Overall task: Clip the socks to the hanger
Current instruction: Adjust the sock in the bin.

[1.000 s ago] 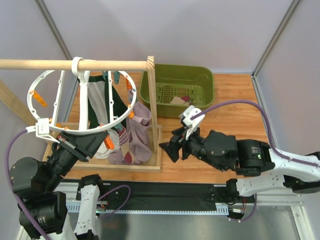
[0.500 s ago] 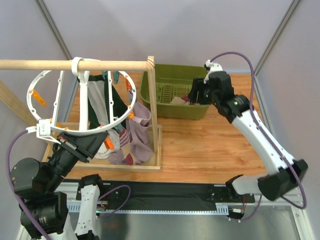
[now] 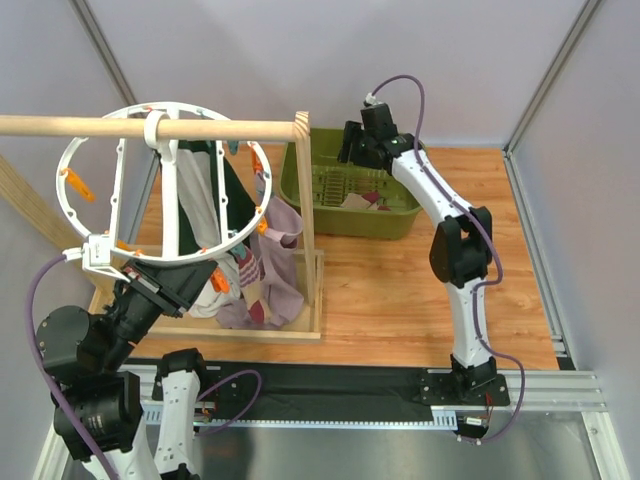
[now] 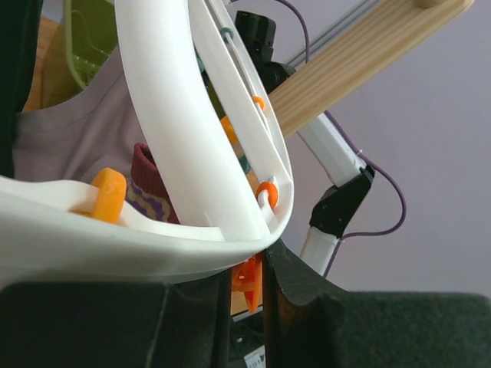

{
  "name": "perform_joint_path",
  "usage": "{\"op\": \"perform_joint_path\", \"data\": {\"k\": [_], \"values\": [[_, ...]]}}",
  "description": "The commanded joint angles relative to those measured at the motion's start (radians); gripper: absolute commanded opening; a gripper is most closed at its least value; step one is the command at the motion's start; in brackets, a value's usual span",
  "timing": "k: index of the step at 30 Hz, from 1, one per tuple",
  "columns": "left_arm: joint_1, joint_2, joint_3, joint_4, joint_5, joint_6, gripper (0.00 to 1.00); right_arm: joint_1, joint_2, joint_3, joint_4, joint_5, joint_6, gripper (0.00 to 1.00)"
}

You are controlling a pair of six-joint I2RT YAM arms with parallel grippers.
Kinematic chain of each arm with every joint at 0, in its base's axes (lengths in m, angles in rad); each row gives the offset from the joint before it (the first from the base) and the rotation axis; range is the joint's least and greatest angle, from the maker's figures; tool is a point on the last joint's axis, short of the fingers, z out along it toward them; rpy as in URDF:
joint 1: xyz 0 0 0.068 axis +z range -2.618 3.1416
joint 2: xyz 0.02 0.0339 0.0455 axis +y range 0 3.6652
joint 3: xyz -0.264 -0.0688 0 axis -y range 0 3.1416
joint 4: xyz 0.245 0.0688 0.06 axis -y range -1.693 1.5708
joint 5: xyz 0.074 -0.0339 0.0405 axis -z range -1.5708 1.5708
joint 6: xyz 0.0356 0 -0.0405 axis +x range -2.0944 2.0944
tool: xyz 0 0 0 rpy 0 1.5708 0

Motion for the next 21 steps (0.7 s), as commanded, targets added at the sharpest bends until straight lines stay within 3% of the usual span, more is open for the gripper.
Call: {"op": "perform_joint_path", "data": {"k": [1,6,13,18,21], "values": [[0.005,0.018,-0.033,-0.04,0.042,0.052,0.0,0.003,0.108,0.179,-0.141,0.048,0.059,0.7],[0.004,0.016,-0.087,-0.042,0.029,0.056,0.0,0.005,0.192,0.193,-0.247,0.189,0.019,0.8],[0.004,0.038,-0.114,-0.052,0.005,0.061,0.0,0.034,0.218,0.148,-0.252,0.202,-0.088,0.94],[0.004,0.042,-0.13,-0.025,-0.009,0.038,0.0,0.042,0.212,0.102,-0.214,0.18,-0.056,0.95],[0.005,0.048,-0.128,-0.031,-0.007,0.035,0.0,0.043,0.246,0.172,-0.169,0.14,-0.052,0.95]]}}
